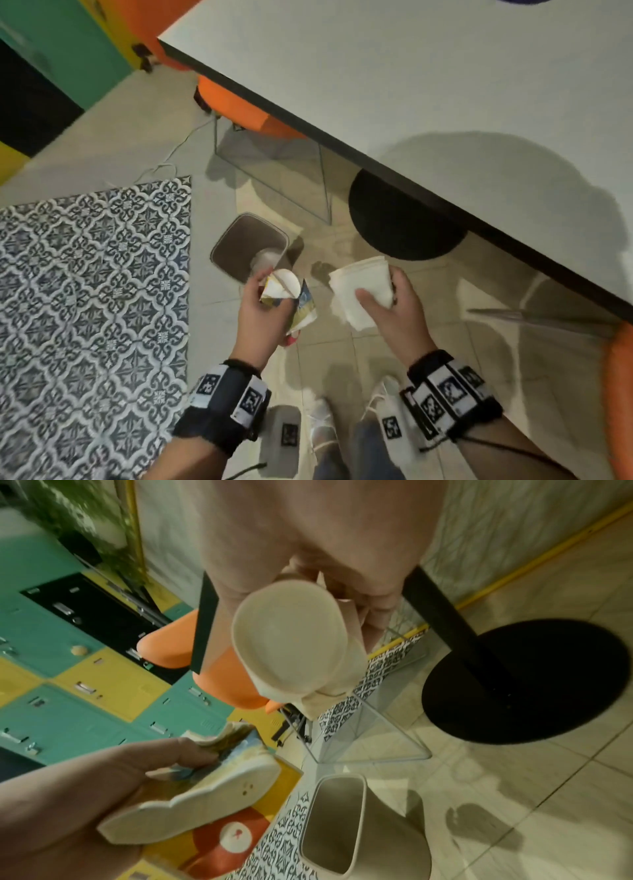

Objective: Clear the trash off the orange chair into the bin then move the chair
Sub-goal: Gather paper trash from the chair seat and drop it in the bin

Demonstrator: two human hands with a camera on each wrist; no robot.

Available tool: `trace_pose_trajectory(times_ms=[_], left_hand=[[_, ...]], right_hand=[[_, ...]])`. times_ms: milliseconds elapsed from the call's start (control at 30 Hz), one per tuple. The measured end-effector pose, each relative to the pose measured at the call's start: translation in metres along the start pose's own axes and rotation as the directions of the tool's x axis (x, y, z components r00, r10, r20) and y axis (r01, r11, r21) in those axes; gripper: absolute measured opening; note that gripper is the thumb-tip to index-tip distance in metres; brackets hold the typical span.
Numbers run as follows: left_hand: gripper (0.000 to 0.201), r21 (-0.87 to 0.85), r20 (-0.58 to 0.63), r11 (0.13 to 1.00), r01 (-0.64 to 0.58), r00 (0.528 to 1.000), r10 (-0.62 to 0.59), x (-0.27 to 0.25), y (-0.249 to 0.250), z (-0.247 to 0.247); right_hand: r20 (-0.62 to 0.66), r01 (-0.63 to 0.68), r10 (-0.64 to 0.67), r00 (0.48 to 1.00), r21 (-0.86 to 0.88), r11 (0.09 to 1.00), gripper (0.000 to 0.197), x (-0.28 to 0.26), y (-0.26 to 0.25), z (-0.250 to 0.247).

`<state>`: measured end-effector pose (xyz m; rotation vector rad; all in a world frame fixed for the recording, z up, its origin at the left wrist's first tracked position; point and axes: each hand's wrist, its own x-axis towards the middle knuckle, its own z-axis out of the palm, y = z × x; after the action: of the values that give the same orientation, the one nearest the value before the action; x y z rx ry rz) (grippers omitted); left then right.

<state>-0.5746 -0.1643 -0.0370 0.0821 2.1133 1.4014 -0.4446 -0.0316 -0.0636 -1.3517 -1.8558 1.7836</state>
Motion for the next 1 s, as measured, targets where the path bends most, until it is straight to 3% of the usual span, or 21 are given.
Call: trace_pose_trajectory(times_ms=[233, 333, 433, 567, 667, 767, 867, 1000], left_hand=[[0.054, 0.021, -0.235, 0.975, 0.220, 0.949, -0.209, 0.137, -0.052, -0.032], [0.055, 0.138, -0.269, 0.946, 0.293, 0.930, -0.249, 0.187, -0.075, -0.049], [0.056, 0.240, -0.250, 0.911, 0.335, 0.928, -0.276, 0.228, -0.088, -0.067], [0.069, 0.203, -0.198, 0.920, 0.336, 0.934, -0.297, 0.281, -0.108, -0.087], [0.075, 0.143, -0.050, 0.918, 0.371, 0.929, -0.368, 0.315, -0.121, -0.093], [0.068, 0.149, 0.076, 0.911, 0.384, 0.914, -0.398, 0.337, -0.140, -0.093], [0.058, 0.253, 0.100, 0.906, 0.339, 0.923, -0.373, 0.337, -0.150, -0.095], [0.058, 0.365, 0.057, 0.901, 0.235, 0.960, -0.273, 0.304, -0.119, -0.084]], right_hand=[[0.135, -0.014, 0.046, 0.990, -0.231, 0.973, 0.049, 0.089, 0.002, 0.109], [0.184, -0.005, 0.076, 0.980, -0.358, 0.934, 0.052, 0.120, 0.005, 0.156], [0.169, -0.024, 0.106, 0.980, -0.429, 0.903, 0.057, 0.148, 0.005, 0.199], [0.109, -0.113, 0.181, 0.977, -0.455, 0.883, 0.058, 0.180, 0.009, 0.243], [0.124, -0.121, 0.195, 0.973, -0.446, 0.887, 0.062, 0.202, 0.015, 0.271], [0.206, -0.124, 0.232, 0.951, -0.435, 0.892, 0.078, 0.211, 0.019, 0.290], [0.242, -0.102, 0.229, 0.943, -0.444, 0.890, 0.084, 0.207, 0.022, 0.287], [0.177, -0.126, 0.235, 0.956, -0.475, 0.871, 0.059, 0.187, 0.018, 0.244]])
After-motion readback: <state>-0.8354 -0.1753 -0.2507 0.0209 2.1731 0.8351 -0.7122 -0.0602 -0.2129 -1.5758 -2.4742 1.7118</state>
